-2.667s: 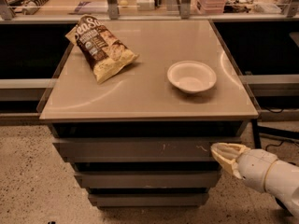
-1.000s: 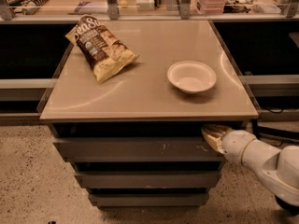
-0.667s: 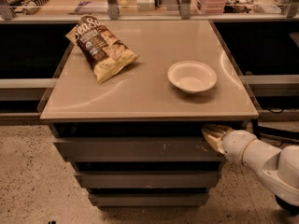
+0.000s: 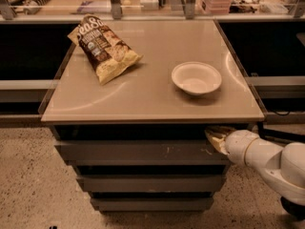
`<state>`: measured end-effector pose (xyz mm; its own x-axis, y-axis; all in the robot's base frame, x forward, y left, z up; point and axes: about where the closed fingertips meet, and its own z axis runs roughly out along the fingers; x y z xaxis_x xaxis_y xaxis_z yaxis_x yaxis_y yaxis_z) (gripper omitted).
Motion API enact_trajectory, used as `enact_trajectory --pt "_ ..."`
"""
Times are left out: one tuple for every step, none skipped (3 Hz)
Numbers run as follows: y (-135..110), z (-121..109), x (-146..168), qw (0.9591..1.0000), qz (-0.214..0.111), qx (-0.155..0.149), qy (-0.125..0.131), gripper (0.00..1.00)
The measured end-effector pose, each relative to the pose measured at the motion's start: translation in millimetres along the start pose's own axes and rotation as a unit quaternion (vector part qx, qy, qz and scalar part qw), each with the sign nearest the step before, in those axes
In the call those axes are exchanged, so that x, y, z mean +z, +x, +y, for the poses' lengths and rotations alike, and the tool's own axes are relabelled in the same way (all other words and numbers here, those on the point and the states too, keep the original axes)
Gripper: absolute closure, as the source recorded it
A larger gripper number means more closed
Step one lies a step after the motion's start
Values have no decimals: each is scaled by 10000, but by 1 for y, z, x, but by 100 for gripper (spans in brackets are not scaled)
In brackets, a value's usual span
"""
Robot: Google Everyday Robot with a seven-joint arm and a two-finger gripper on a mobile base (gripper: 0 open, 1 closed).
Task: Open top drawer
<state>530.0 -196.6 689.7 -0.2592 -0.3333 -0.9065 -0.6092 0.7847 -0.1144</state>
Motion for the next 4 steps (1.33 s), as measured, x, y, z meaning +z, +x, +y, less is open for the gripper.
enact_trajectory --pt "3 5 -2 9997 212 -100 -19 100" --pt "1 5 -3 9997 213 -101 -19 100" --pt "12 11 -4 9981 600 -135 -93 100" --pt "11 15 -7 9971 729 -159 -145 100"
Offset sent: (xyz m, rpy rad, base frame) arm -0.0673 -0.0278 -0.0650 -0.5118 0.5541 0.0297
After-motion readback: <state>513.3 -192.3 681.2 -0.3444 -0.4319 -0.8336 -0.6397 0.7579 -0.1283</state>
